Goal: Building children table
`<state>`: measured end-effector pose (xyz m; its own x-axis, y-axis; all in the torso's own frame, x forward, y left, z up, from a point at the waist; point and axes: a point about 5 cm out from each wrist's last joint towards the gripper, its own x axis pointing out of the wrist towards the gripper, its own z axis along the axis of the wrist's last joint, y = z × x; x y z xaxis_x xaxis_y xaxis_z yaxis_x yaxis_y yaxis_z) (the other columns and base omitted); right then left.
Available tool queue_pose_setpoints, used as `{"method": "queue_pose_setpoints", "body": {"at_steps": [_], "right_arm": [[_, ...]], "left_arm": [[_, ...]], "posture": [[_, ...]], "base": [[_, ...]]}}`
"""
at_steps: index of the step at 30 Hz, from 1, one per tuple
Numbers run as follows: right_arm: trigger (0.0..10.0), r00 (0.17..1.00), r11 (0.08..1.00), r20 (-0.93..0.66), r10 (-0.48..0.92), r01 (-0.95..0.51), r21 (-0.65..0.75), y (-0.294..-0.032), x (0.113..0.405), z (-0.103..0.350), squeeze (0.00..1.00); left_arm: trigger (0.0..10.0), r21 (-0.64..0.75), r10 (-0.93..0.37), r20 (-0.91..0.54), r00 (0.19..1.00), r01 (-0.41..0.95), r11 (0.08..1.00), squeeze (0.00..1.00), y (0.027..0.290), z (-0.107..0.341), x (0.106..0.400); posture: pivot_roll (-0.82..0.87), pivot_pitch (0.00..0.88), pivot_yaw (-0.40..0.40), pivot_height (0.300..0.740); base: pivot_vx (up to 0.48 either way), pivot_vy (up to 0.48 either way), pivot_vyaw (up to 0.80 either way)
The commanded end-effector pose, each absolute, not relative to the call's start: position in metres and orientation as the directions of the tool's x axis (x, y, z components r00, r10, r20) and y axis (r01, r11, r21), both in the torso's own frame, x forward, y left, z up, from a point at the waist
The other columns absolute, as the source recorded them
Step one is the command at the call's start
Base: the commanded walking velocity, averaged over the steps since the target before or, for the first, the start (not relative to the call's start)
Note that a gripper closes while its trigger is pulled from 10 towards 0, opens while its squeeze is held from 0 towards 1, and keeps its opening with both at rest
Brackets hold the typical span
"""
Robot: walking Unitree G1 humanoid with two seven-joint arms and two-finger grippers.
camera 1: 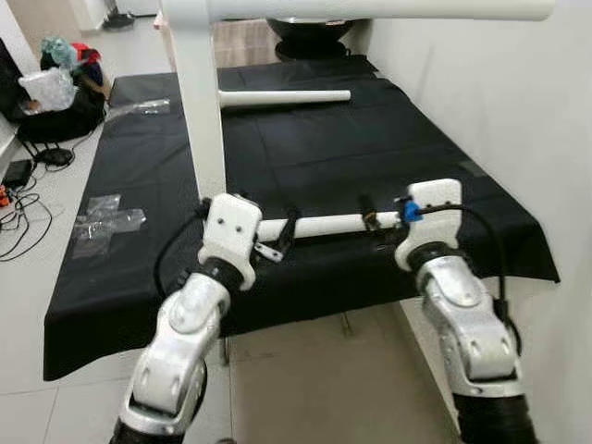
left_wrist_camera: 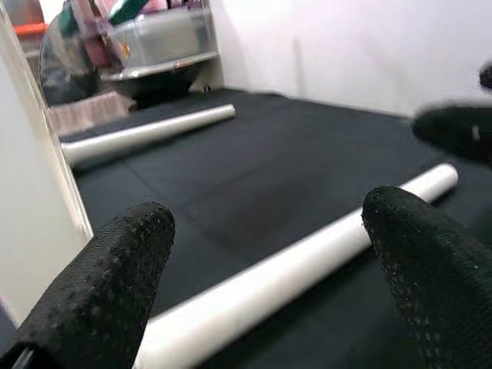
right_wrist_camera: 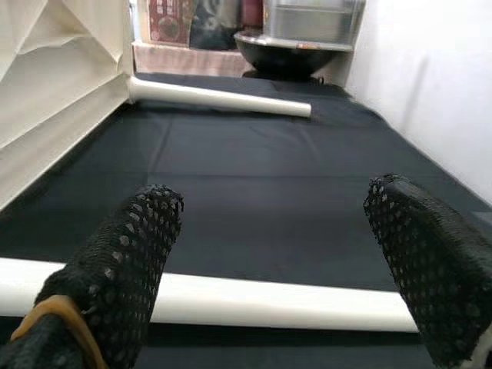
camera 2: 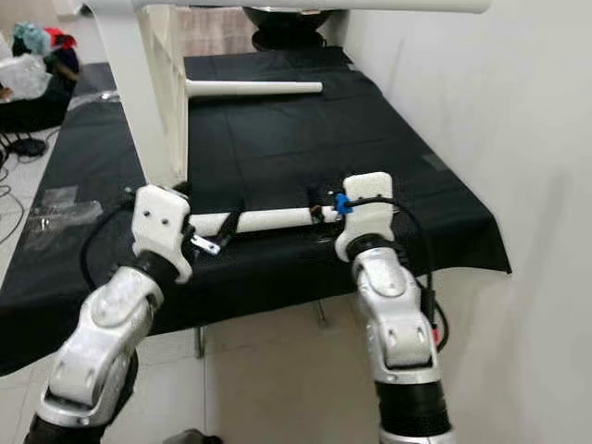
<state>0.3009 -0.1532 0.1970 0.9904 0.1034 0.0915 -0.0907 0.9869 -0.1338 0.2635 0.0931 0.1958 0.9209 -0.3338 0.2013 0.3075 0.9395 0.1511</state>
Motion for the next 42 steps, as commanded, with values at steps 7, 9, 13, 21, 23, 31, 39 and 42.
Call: {"method": "queue_pose_setpoints", "body": {"at_steps": [7, 9, 13, 21, 23, 31, 39, 42], "right_arm": [[10.0, 0.986, 0.987, 0.141, 0.093, -0.072, -0.146, -0.161, 0.307, 0.213, 0.0], [10.0, 0.986, 0.987, 0.139, 0.088, -0.068, -0.143, -0.162, 0.308, 0.214, 0.0], [10.0, 0.986, 0.988, 0.145, 0.082, -0.061, -0.143, -0.163, 0.307, 0.216, 0.0], [10.0, 0.984, 0.988, 0.156, 0.091, -0.069, -0.142, -0.16, 0.307, 0.219, 0.0], [10.0, 0.984, 0.989, 0.155, 0.089, -0.069, -0.134, -0.16, 0.308, 0.22, 0.0], [10.0, 0.985, 0.988, 0.153, 0.082, -0.061, -0.14, -0.162, 0.309, 0.222, 0.0], [10.0, 0.985, 0.93, 0.144, -0.089, 0.135, -0.342, -0.191, 0.314, 0.224, 0.0], [10.0, 0.968, 0.86, 0.217, -0.126, 0.215, -0.462, -0.204, 0.314, 0.233, 0.0]], "left_arm": [[10.0, 0.142, -0.295, 0.223, 0.929, 0.268, 0.953, 0.0, 0.103, 0.201, 0.269], [10.0, 0.143, -0.288, 0.221, 0.932, 0.261, 0.955, 0.0, 0.105, 0.201, 0.27], [10.0, 0.14, -0.273, 0.219, 0.937, 0.246, 0.959, 0.0, 0.108, 0.201, 0.27], [10.0, 0.125, -0.232, 0.221, 0.947, 0.209, 0.97, 0.0, 0.114, 0.202, 0.271], [10.0, 0.123, -0.232, 0.22, 0.947, 0.209, 0.97, 0.0, 0.113, 0.202, 0.271], [10.0, 0.113, -0.238, 0.218, 0.946, 0.218, 0.969, 0.0, 0.11, 0.2, 0.269], [10.0, 0.105, -0.224, 0.216, 0.95, 0.206, 0.973, 0.0, 0.11, 0.201, 0.27], [10.0, 0.099, -0.21, 0.216, 0.953, 0.193, 0.976, 0.0, 0.111, 0.202, 0.272]], "posture": [[0.03, 0.048, -0.047, 0.74], [0.03, 0.043, -0.049, 0.74], [0.03, 0.043, -0.051, 0.74], [0.03, 0.047, -0.052, 0.74], [0.03, 0.046, -0.054, 0.74], [0.03, 0.049, -0.054, 0.74], [0.02, 0.052, -0.052, 0.74], [0.02, 0.057, -0.052, 0.74]], "base": [[0.367, -0.302, 0.0], [0.446, 0.0, 0.0], [0.442, 0.0, 0.0], [0.0, 0.0, 0.0], [0.0, 0.0, 0.0], [0.0, 0.0, 0.0], [0.0, 0.0, 0.0], [0.0, 0.0, 0.0]]}}
